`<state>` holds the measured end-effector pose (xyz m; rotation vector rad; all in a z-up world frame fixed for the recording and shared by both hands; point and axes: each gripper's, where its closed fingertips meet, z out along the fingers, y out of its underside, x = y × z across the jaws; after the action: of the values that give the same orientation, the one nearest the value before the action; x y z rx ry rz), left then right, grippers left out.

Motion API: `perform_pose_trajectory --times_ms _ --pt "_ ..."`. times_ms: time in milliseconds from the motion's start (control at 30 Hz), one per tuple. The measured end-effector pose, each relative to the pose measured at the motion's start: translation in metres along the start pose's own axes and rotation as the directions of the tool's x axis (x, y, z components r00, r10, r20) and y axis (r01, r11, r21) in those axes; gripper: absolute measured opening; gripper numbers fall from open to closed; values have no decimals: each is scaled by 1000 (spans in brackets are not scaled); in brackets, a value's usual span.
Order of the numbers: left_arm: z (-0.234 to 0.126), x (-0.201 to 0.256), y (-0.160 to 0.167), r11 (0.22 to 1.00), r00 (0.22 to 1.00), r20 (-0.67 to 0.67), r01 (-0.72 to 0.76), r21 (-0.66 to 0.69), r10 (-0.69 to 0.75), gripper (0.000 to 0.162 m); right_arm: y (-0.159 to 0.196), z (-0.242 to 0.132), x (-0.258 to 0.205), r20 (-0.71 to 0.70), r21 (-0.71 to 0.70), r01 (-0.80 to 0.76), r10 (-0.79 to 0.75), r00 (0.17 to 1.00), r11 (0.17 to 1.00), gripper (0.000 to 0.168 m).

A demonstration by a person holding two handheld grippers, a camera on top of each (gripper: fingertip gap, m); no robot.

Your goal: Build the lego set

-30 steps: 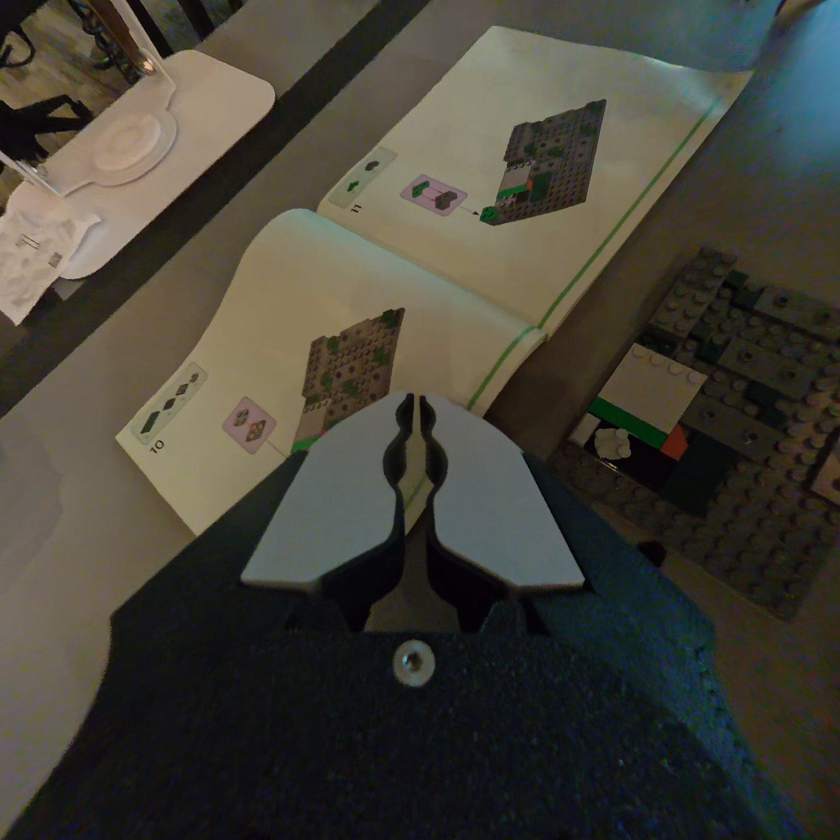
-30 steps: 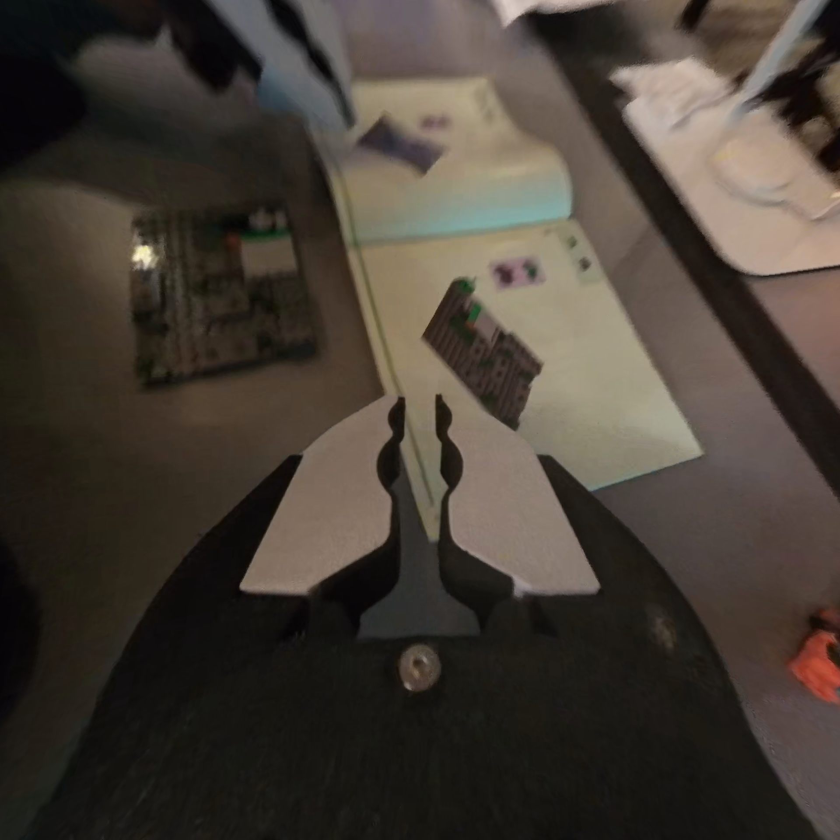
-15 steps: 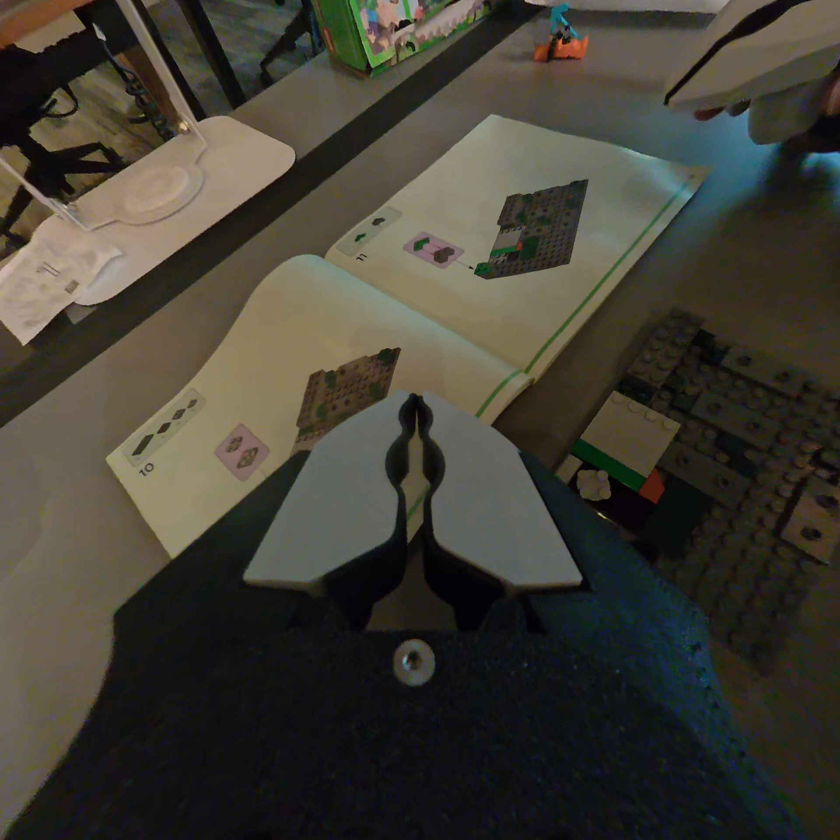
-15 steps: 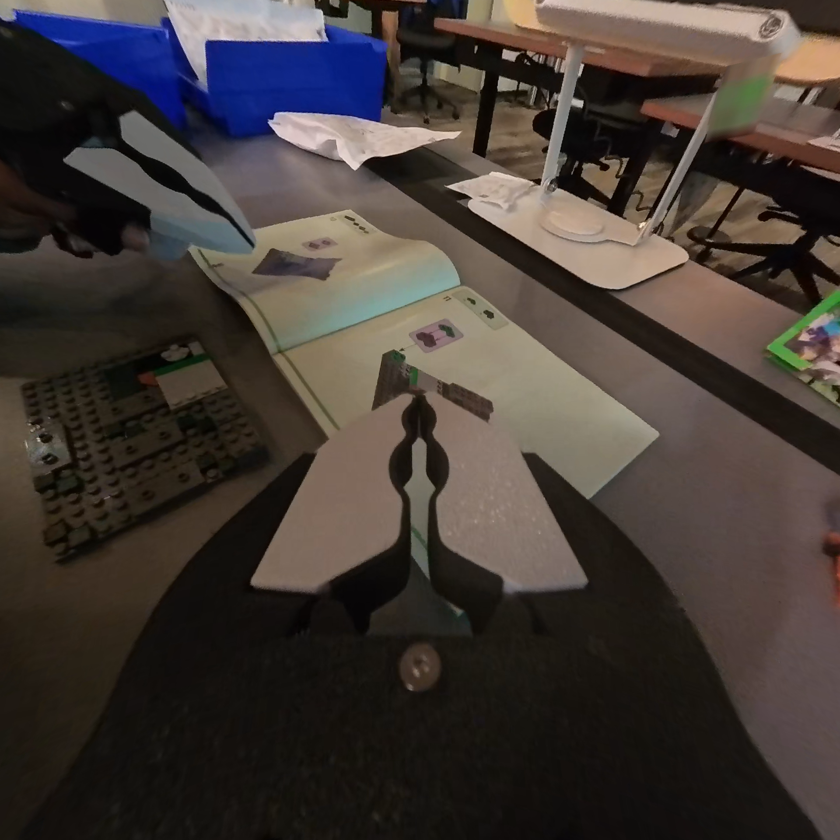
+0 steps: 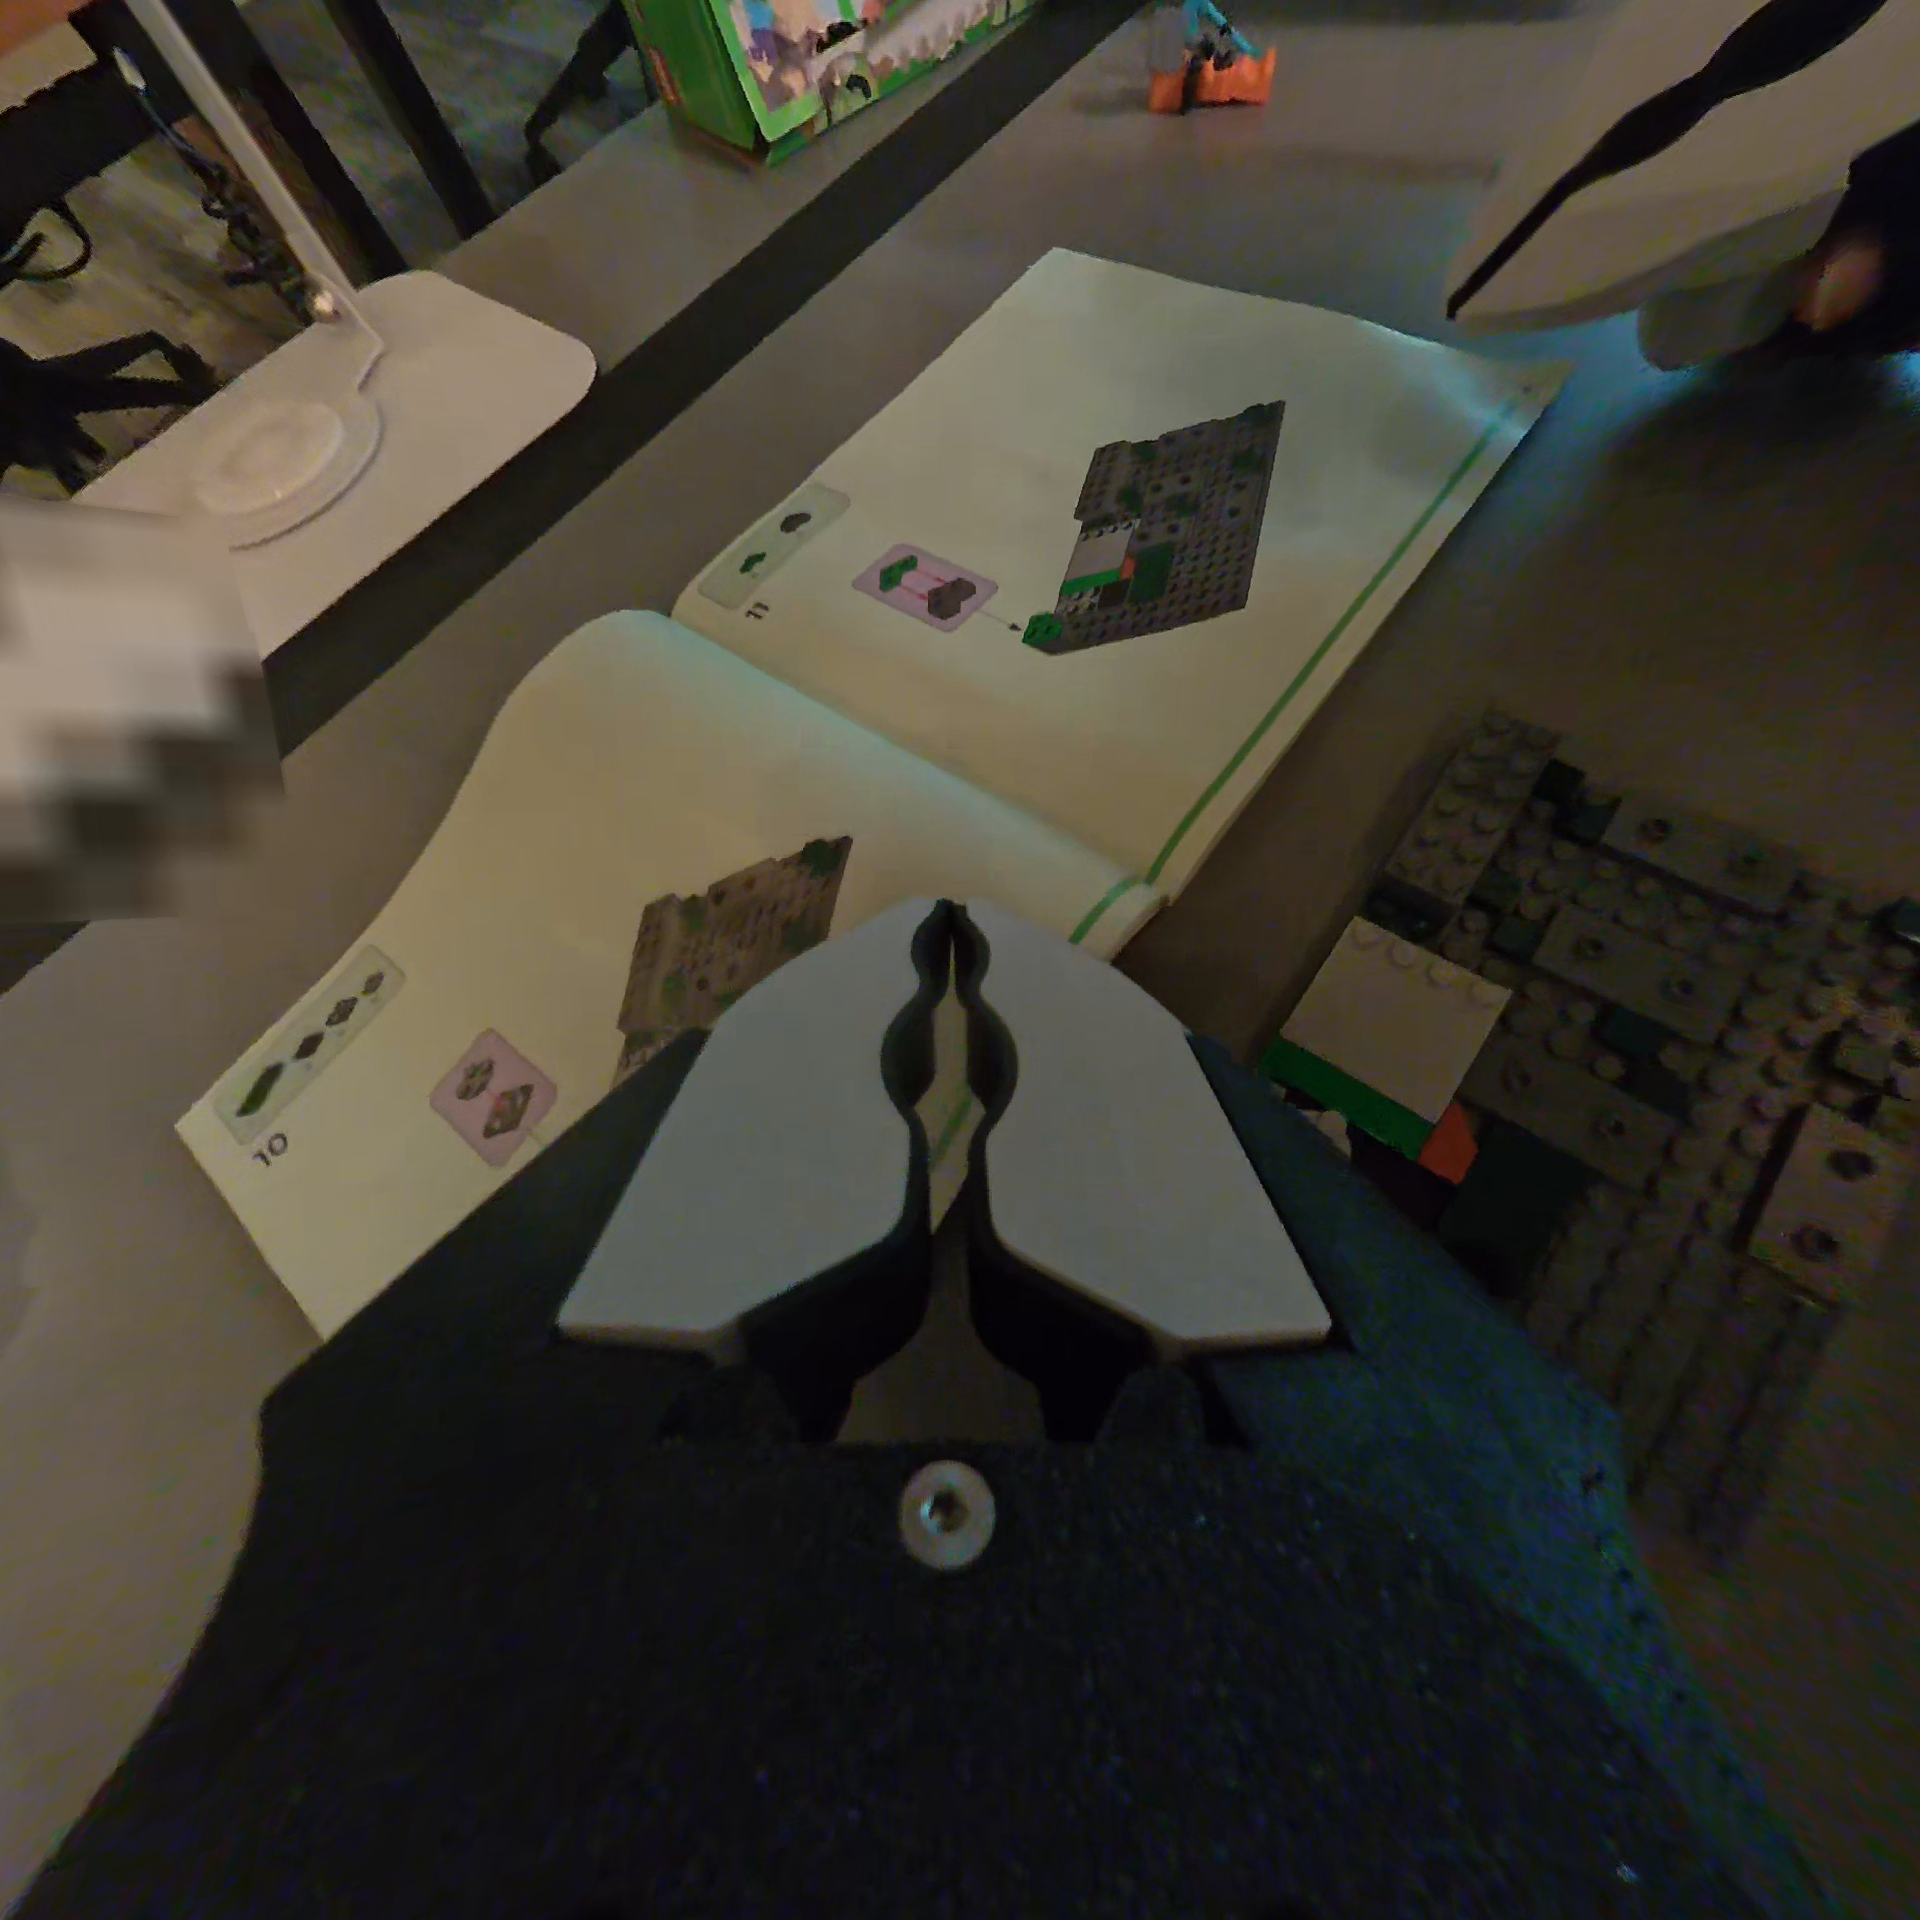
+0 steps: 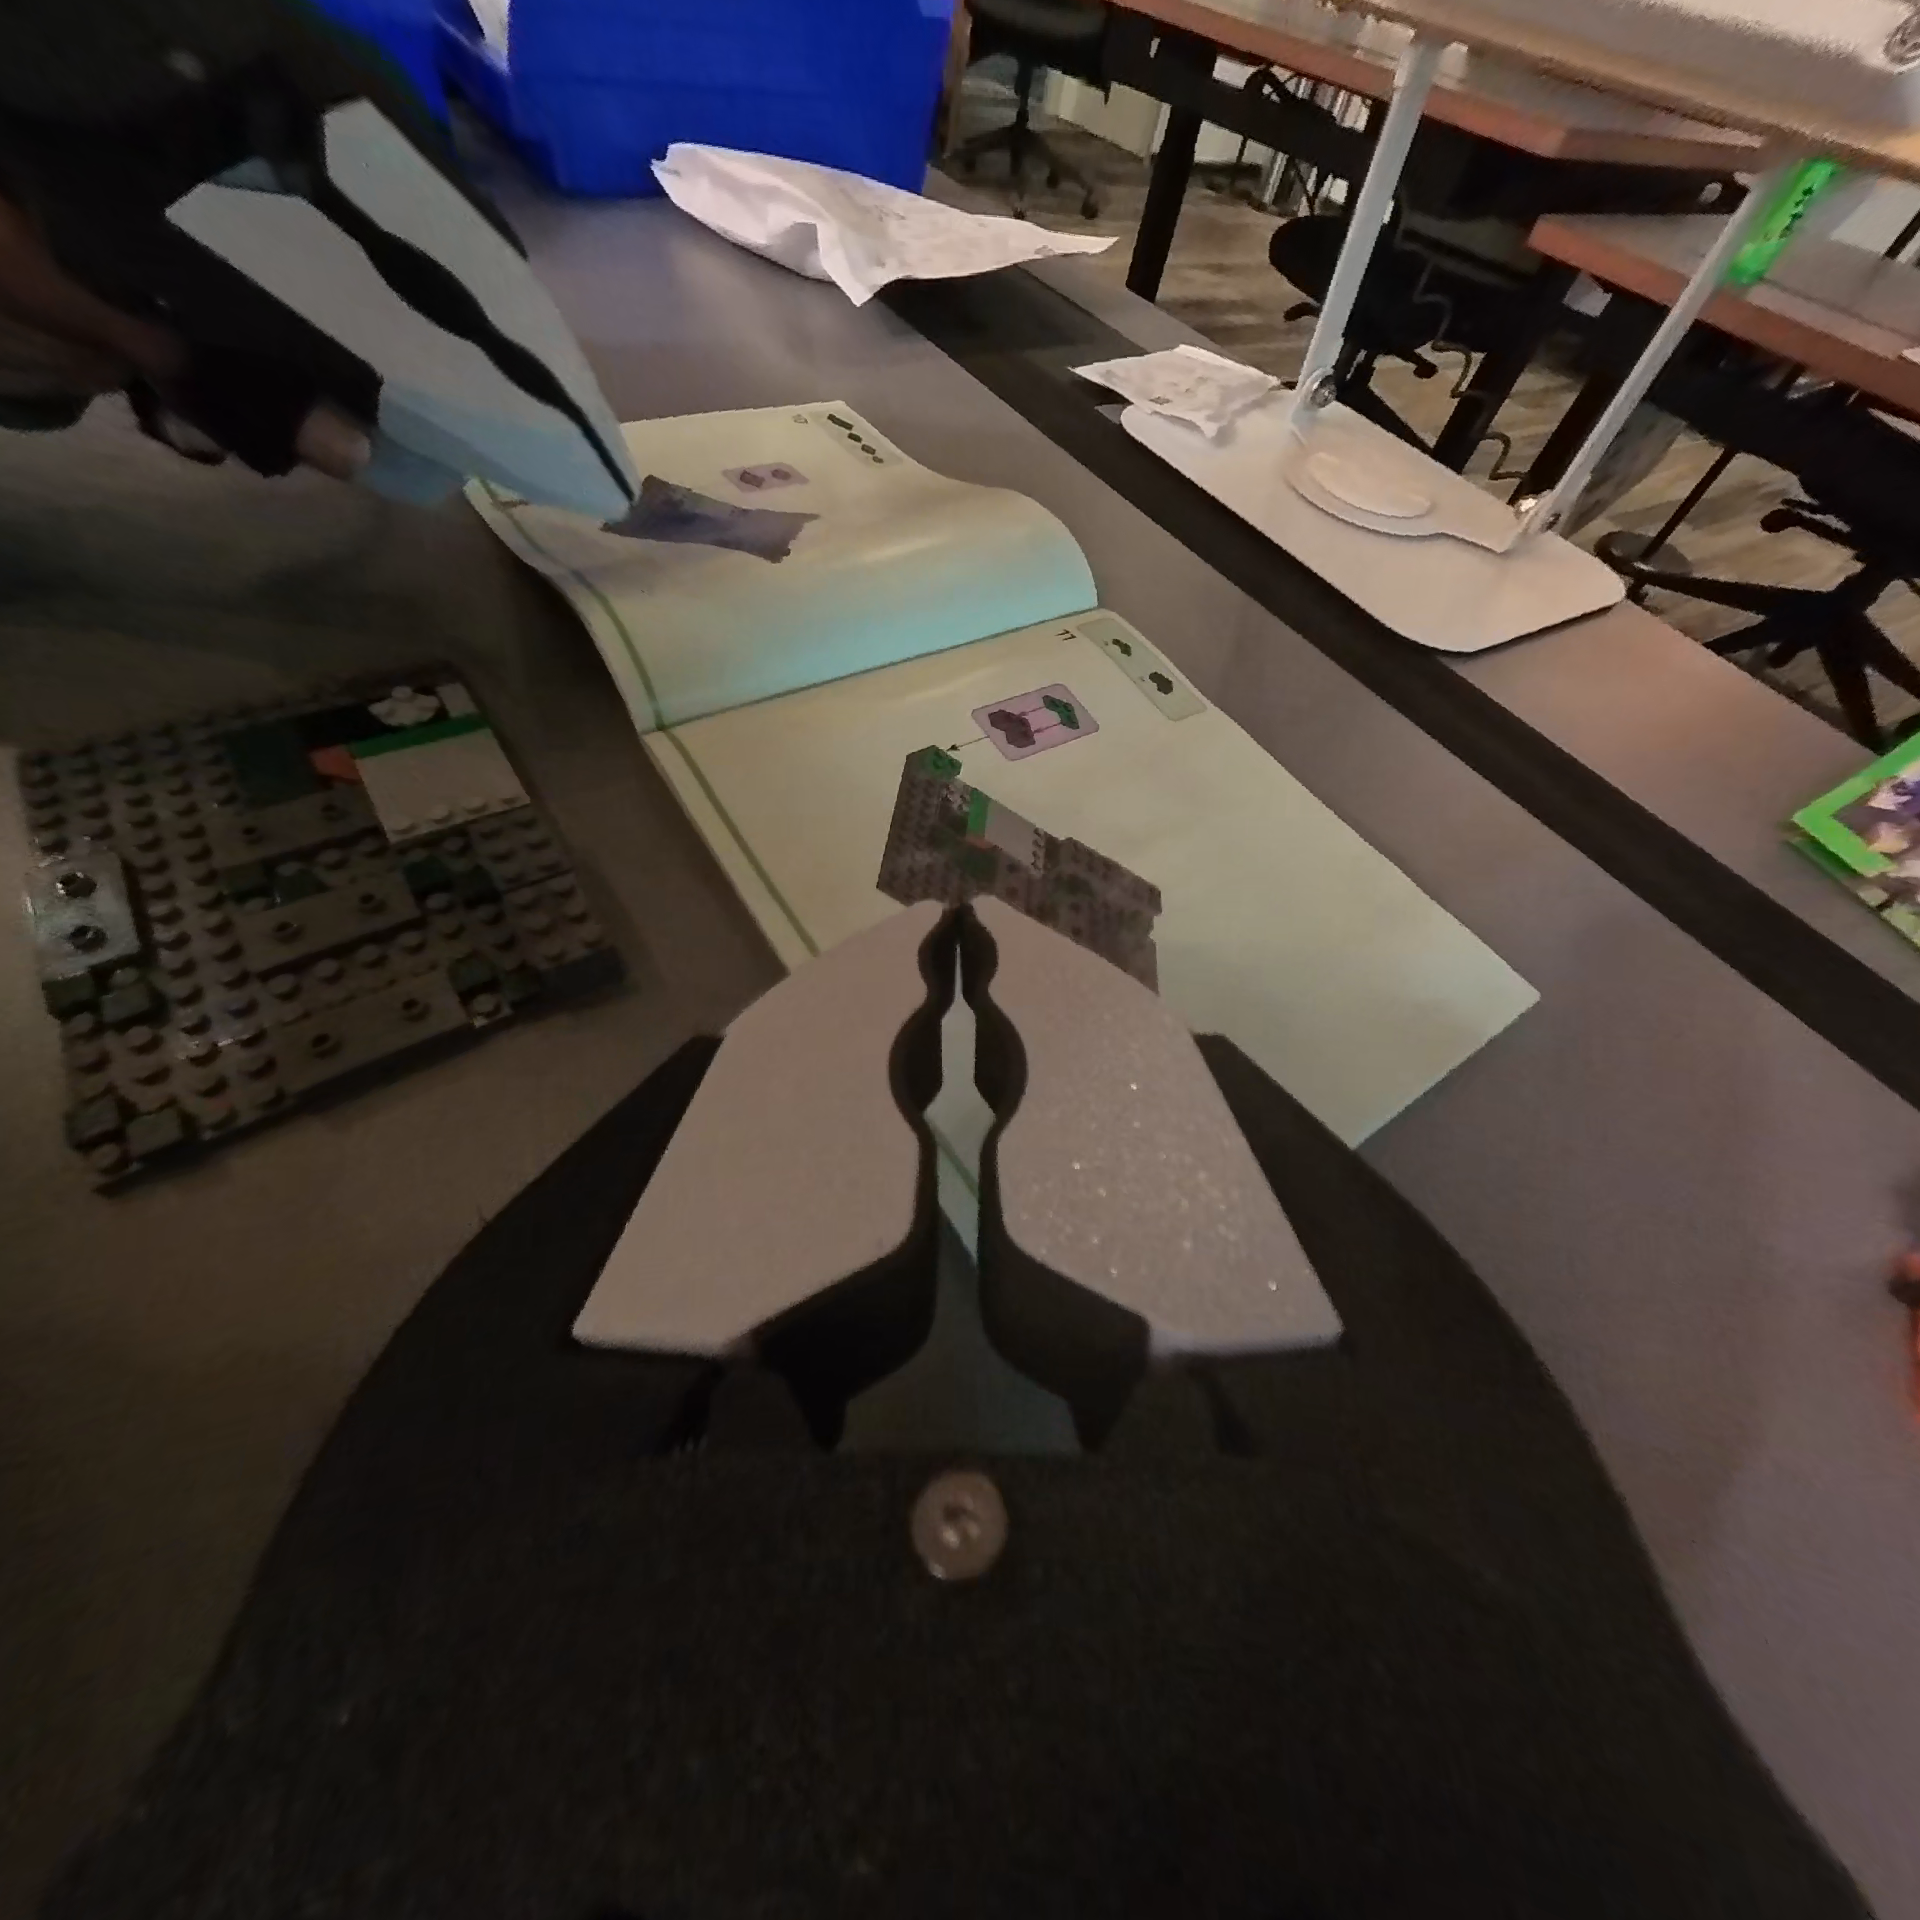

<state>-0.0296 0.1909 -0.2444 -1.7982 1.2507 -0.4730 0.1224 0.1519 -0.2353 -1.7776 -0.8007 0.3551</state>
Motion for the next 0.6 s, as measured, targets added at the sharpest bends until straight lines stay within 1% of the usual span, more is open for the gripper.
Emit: perform_pose_trajectory --times_ms 133,267,433,600 --pt "13 -8 -18 999 1000 12 -22 -29 22 0 2 -2 5 -22 9 10 -10 1000 1000 0" --pt "45 -28 -34 997 999 43 -16 -75 19 0 1 -6 12 -74 27 73 -71 995 997 0" --pt "85 -49 -47 991 998 43 52 -125 -47 0 1 -12 19 -83 44 21 -17 996 999 0" --pt "107 -54 -50 985 996 42 79 -151 -74 0 0 -15 26 -103 55 -19 24 994 998 0"
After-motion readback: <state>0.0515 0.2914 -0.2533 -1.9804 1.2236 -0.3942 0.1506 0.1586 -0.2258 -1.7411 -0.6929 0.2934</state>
